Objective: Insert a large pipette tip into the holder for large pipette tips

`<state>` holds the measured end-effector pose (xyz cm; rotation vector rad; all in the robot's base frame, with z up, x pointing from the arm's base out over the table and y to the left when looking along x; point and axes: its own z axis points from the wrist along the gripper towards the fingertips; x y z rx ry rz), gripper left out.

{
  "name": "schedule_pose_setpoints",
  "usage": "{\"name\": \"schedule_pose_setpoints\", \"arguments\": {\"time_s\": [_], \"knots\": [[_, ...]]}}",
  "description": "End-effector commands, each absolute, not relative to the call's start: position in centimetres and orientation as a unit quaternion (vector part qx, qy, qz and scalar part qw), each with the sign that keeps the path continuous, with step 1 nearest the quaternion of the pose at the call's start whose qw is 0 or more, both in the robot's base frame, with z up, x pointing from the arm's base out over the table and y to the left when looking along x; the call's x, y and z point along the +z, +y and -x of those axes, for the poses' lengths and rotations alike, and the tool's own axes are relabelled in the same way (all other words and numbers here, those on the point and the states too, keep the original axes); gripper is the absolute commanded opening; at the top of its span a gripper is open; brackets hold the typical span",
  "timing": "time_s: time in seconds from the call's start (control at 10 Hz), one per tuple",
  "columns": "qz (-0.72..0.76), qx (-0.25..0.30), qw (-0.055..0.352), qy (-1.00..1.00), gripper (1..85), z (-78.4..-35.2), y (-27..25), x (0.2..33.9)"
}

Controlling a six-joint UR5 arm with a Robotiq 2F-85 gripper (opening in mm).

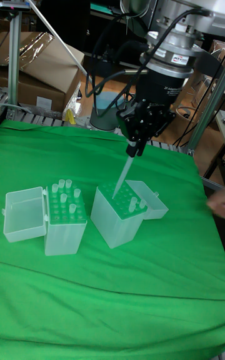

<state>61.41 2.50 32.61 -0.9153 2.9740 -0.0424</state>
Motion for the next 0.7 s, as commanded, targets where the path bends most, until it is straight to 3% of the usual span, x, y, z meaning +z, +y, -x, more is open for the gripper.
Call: {"name": "schedule_pose_setpoints", "arguments": {"time_s": [0.0, 0.2, 0.6], "knots": [[0.324, -0.006, 0.027, 0.946, 1.0, -61.6, 1.8, 32.7], [0.273, 0.047, 0.004, 0.961, 1.0, -59.4, 7.9, 32.9], [0.159, 0.017, -0.019, 0.987, 0.7, -58.8, 6.3, 32.8]]}}
